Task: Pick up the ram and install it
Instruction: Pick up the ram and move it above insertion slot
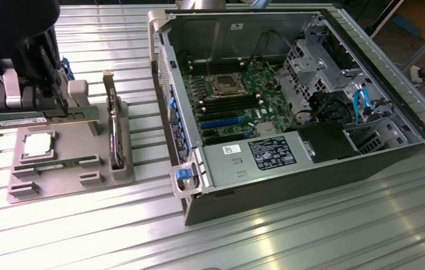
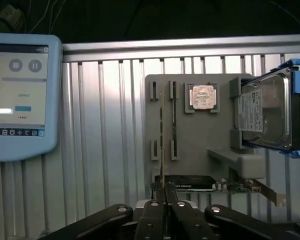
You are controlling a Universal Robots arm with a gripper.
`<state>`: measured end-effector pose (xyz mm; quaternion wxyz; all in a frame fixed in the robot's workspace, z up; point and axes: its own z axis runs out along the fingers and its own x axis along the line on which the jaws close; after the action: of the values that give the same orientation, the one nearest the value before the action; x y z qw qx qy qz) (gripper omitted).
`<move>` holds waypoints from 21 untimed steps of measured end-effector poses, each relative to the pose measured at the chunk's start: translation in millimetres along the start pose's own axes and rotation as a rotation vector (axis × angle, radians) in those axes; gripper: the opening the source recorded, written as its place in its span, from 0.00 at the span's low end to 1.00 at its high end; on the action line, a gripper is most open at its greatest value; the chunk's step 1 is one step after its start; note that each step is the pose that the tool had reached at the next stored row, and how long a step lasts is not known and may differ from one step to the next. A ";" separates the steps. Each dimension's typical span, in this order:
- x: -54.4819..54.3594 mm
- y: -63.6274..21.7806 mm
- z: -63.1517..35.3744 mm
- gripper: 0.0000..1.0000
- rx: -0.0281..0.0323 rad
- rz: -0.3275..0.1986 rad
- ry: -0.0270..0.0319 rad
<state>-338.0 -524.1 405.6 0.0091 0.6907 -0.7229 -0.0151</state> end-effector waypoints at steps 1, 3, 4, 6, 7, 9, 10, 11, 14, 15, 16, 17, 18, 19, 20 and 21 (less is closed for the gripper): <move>-0.1 -2.4 -0.1 0.12 -0.0001 0.000 0.0001; -0.3 -7.6 -0.2 0.12 0.0000 0.000 -0.0001; -0.4 -10.0 -0.3 0.12 0.0001 0.000 -0.0001; -0.7 -15.5 -0.5 0.12 0.0000 0.000 0.0000; -0.8 -17.9 -0.6 0.12 0.0000 0.000 -0.0001; -1.0 -23.5 -0.8 0.12 -0.0001 0.000 0.0001; -1.2 -26.1 -0.9 0.12 -0.0001 0.000 0.0000; -1.3 -28.9 -1.0 0.12 0.0000 0.000 -0.0001; -1.6 -36.4 -1.2 0.12 0.0000 0.000 -0.0001; -1.8 -40.1 -1.4 0.12 -0.0001 0.000 0.0000; -2.0 -44.6 -1.5 0.12 -0.0002 0.000 0.0000; -2.1 -47.0 -1.6 0.12 -0.0002 0.000 0.0000; -2.3 -50.3 -1.7 0.12 -0.0002 0.000 -0.0001; -2.5 -54.9 -1.9 0.12 -0.0002 0.000 -0.0001; -2.6 -57.6 -2.0 0.12 -0.0002 0.000 0.0000; -2.7 -60.3 -2.1 0.12 -0.0003 0.000 0.0000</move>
<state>-277.5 -524.1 405.6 0.0092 0.6908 -0.7229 -0.0152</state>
